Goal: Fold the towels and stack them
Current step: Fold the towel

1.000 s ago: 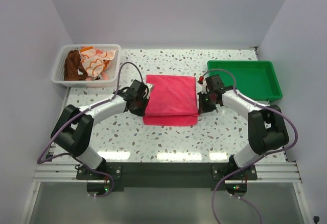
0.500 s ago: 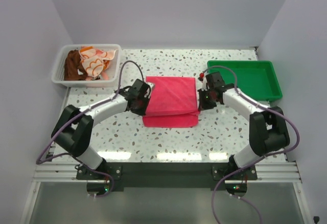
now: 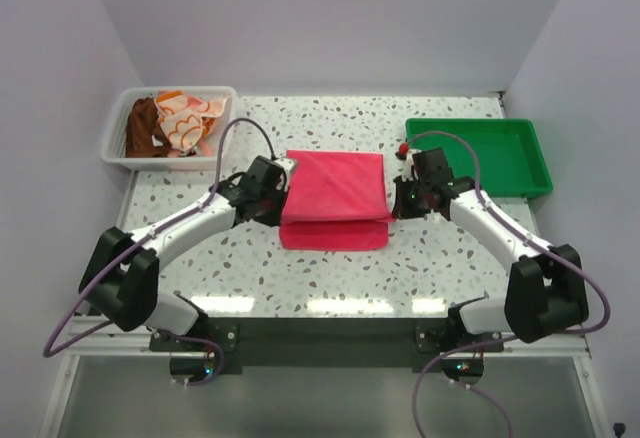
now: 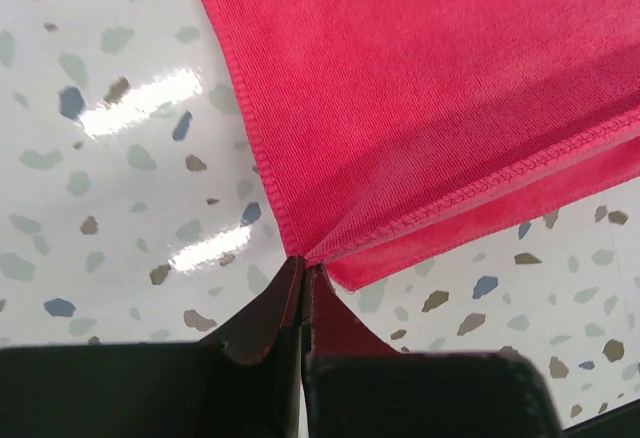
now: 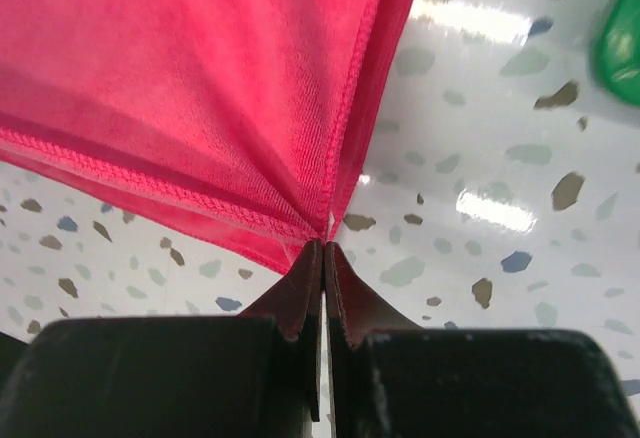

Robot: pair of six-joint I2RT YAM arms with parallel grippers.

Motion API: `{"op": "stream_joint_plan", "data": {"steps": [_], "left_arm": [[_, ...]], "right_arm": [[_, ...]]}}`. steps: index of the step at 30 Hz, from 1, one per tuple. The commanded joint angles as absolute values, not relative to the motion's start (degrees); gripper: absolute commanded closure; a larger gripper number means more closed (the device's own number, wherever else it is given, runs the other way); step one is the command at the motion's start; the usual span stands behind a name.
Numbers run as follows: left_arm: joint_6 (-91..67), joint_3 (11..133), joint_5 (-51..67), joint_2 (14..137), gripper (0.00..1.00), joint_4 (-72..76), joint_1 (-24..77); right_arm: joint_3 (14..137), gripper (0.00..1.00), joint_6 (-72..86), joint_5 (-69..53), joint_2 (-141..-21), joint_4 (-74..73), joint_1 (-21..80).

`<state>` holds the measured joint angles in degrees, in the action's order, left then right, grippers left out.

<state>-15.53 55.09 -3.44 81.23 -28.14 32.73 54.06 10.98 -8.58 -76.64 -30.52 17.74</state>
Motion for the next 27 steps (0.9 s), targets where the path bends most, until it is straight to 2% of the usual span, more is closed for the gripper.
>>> {"op": "stream_joint_plan", "data": {"steps": [1,15,17,18,20,21,22,24,27], "left_arm": [[-16.1,52.1,-3.4,84.0,1.0,-27.6,32.7],[-17.3,48.9,1.0,88.1,0.99,-24.7,33.1],[-17.8,48.3,1.2,87.5,0.95,-24.8,33.1],[-17.9,48.2,1.4,87.1,0.94,-25.0,33.2],[-18.4,47.6,1.8,85.3,0.85,-25.4,33.2],[-18.7,47.2,1.8,84.6,0.81,-25.7,33.2],[-19.0,46.8,2.2,82.7,0.74,-25.8,33.2],[-19.9,45.8,3.2,80.7,0.7,-26.8,33.3],[-21.8,43.5,5.8,75.7,0.6,-27.8,33.8]], "right_arm": [[50.5,1.0,12.0,-7.4,-79.0,-29.1,17.8],[46.9,1.0,12.4,-7.2,-85.8,-25.0,17.8],[47.1,0.96,12.4,-7.6,-85.6,-25.7,17.8],[47.2,0.91,12.4,-8.3,-85.4,-25.9,17.8],[47.2,0.84,12.3,-8.9,-84.2,-27.0,18.1],[47.1,0.75,12.3,-9.7,-83.6,-27.4,18.3],[47.1,0.71,12.3,-10.3,-83.0,-27.9,18.6],[46.8,0.67,12.4,-11.0,-80.2,-29.7,19.6],[45.5,0.66,13.4,-12.0,-75.2,-32.4,21.4]]}}
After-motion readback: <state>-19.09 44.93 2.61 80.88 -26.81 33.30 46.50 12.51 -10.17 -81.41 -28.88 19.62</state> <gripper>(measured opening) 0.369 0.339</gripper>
